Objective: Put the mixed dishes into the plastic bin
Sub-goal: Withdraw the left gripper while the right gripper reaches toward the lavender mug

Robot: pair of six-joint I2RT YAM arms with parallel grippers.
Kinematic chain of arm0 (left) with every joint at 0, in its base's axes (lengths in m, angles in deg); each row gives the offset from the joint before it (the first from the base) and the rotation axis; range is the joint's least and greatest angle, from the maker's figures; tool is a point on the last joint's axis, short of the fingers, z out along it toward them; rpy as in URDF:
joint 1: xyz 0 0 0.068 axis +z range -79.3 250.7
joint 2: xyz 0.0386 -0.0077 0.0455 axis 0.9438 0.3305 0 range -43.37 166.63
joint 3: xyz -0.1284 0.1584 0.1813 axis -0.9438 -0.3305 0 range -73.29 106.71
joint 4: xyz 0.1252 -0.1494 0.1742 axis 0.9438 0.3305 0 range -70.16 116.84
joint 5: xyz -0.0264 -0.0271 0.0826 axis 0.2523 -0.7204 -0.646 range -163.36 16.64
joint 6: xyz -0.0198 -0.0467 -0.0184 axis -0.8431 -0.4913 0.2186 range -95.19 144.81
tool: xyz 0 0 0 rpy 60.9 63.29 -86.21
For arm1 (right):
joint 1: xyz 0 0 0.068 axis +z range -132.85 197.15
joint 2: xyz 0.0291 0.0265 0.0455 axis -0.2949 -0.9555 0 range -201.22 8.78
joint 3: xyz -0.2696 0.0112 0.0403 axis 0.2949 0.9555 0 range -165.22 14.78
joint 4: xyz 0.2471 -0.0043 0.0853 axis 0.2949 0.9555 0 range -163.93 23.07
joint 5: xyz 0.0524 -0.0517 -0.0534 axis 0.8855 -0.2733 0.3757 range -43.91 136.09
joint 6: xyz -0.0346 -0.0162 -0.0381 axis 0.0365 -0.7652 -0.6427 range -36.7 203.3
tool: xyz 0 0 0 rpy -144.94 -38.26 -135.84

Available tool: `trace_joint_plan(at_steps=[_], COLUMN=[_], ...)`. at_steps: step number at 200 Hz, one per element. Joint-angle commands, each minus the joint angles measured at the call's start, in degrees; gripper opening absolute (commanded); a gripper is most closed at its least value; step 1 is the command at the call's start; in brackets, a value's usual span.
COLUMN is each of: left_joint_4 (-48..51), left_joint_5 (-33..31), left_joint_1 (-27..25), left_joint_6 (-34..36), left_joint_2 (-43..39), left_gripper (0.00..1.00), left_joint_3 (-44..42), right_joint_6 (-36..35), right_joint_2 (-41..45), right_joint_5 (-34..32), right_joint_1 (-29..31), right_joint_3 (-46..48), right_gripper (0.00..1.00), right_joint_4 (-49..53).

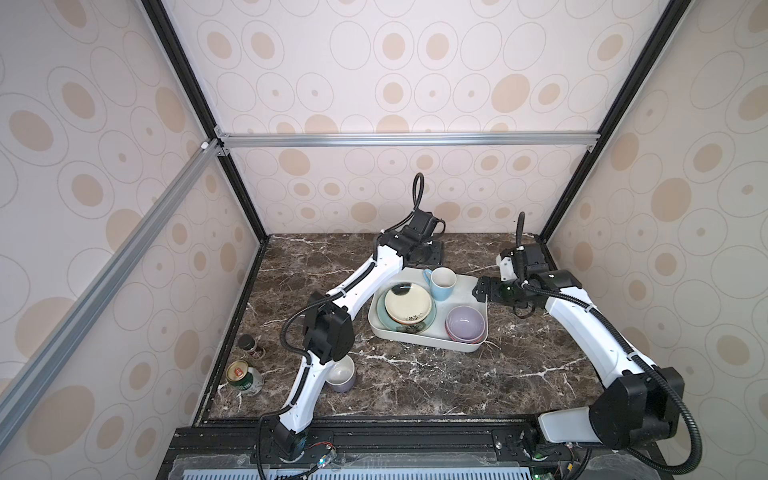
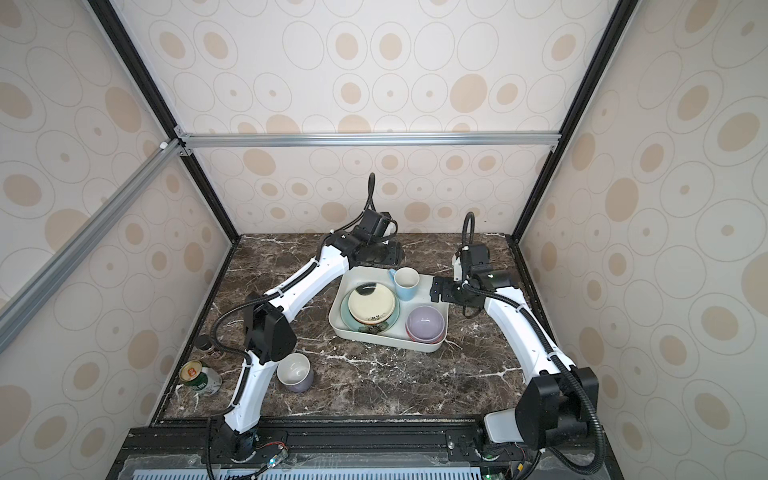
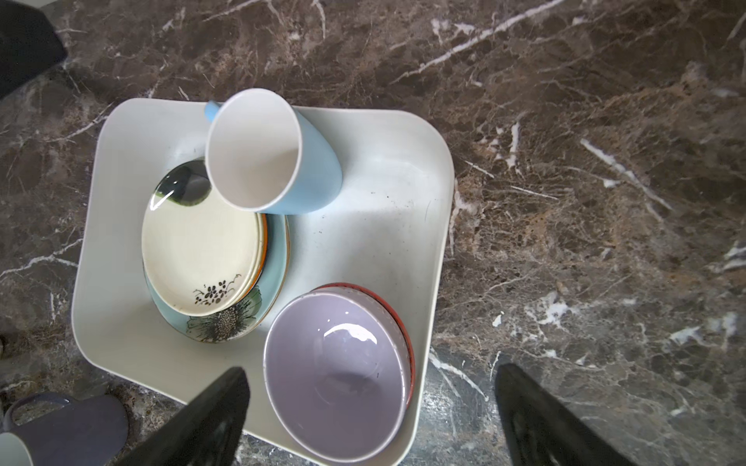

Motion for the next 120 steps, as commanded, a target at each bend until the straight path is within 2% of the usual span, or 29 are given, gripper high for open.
trace_joint_plan(at_steps=[1, 44, 72, 87, 120], left_joint_4=[-4.1, -15.0, -16.4, -14.9, -8.4], left_joint_5=[-2.8, -4.5, -6.2, -7.6, -8.5], left_joint_1=[2.1, 8.6, 13.9, 16.3, 20.0], left_joint_6=[2.5, 1.2, 0.5, 0.6, 0.9], left_joint_2=[-8.1, -31.8, -47.9, -55.5, -67.4], left_gripper=[0.66, 0.76, 0.88, 0.99, 0.99], left_joint_3=[-8.7, -40.6, -58.1, -64.6, -71.1], right_joint_6=[0.3, 2.8, 4.4, 5.3, 7.9], right_joint_2=[-0.4, -6.9, -12.0, -14.8, -20.7], right_joint_5=[-1.2, -2.5, -3.6, -4.0, -3.7], right_joint_1=[4.0, 16.1, 24.3, 28.2, 35.5], right_joint_3=[-3.5, -9.5, -13.1, -15.1, -18.3], right_gripper=[0.92, 0.8, 0.76, 0.75, 0.74], right_joint_4=[3.0, 4.5, 5.4, 6.0, 5.8])
